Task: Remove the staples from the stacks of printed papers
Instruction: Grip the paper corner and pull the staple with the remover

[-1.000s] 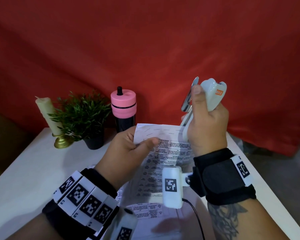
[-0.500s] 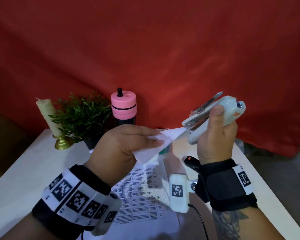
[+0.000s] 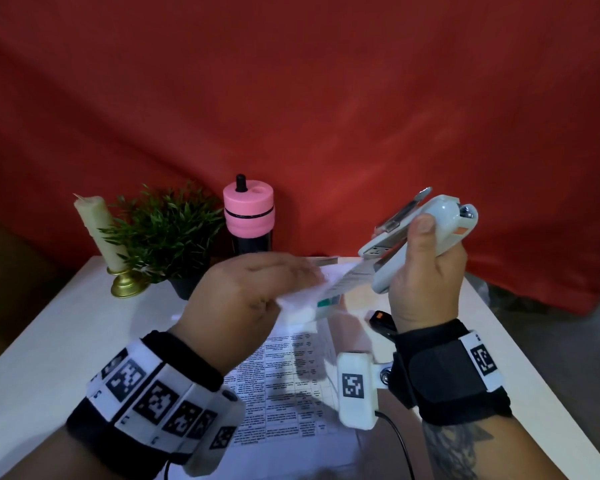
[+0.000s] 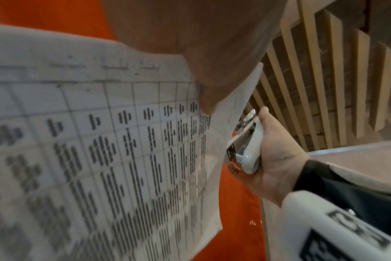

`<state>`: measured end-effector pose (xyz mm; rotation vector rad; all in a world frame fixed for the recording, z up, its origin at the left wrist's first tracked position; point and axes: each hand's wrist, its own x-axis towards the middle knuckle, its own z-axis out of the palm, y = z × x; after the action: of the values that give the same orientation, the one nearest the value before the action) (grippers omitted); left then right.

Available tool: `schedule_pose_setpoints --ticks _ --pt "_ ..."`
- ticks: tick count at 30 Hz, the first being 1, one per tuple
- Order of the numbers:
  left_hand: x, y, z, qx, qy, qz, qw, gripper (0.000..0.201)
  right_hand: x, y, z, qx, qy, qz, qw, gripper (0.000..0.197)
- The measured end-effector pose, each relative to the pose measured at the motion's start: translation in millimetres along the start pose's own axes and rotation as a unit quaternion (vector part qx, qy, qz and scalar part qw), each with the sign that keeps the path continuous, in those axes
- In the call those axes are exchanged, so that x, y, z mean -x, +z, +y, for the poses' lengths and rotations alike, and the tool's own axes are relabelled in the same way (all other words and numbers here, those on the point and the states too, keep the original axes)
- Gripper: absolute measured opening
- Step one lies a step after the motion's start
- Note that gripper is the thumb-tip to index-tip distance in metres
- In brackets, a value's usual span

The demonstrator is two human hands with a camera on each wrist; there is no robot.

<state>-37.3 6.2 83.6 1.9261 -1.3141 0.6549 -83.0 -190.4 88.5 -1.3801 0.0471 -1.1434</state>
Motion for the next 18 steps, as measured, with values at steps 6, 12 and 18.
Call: schedule_pose_setpoints --ticks 6,12,18 --pt "-25 -25 4 0.066 -0.235 0.044 0.969 0.018 -19 -5 -9 0.032 0.039 0.019 0.999 0.031" --pt "-16 -2 -28 0.066 -0.347 -0.111 0.929 0.005 -22 -21 19 0.224 0.195 -0.101 0.95 0.037" --pt "7 20 -47 0.061 -0.371 -0.145 0.915 0.012 3 -43 68 0.361 0.309 -0.2 0.857 0.033"
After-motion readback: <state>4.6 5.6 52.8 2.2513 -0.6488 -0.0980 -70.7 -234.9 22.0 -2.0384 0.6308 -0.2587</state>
